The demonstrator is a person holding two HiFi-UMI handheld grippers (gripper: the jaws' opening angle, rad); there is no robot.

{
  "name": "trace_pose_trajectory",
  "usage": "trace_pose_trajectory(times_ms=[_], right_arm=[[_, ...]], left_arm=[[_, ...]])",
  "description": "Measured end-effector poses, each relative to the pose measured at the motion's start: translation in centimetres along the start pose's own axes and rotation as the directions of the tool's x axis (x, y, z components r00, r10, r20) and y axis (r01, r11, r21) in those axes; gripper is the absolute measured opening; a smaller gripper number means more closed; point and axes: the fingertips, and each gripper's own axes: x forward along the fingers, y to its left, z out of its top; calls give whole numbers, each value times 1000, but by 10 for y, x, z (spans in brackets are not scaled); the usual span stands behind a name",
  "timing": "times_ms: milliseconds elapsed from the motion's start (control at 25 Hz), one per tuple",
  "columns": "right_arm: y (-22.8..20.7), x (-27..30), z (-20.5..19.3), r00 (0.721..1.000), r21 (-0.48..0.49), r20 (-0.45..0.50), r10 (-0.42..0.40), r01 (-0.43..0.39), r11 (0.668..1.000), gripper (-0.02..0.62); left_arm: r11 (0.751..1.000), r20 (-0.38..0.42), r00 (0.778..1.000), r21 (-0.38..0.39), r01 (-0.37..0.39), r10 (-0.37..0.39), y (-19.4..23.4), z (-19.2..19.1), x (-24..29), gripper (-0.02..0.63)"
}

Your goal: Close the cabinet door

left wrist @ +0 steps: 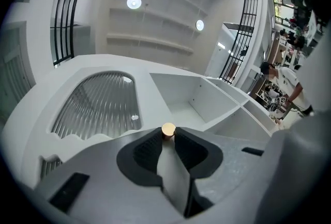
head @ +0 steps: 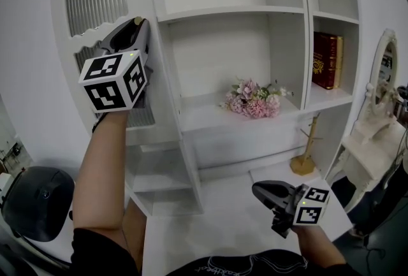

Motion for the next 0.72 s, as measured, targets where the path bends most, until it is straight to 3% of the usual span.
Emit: trace_pose_trajectory(times_ms=[320,720], right_arm=[[-17,-3,-7,1000,28,-7,9,-9,1000,3],[-12,-5,-1,1000,11,10,23,-23,1000,3]], left_arm=[[999,26,999,29,-44,43,1,-7,8,78],[1000,-19,1000,2,-19,20,1,-8,10,77]])
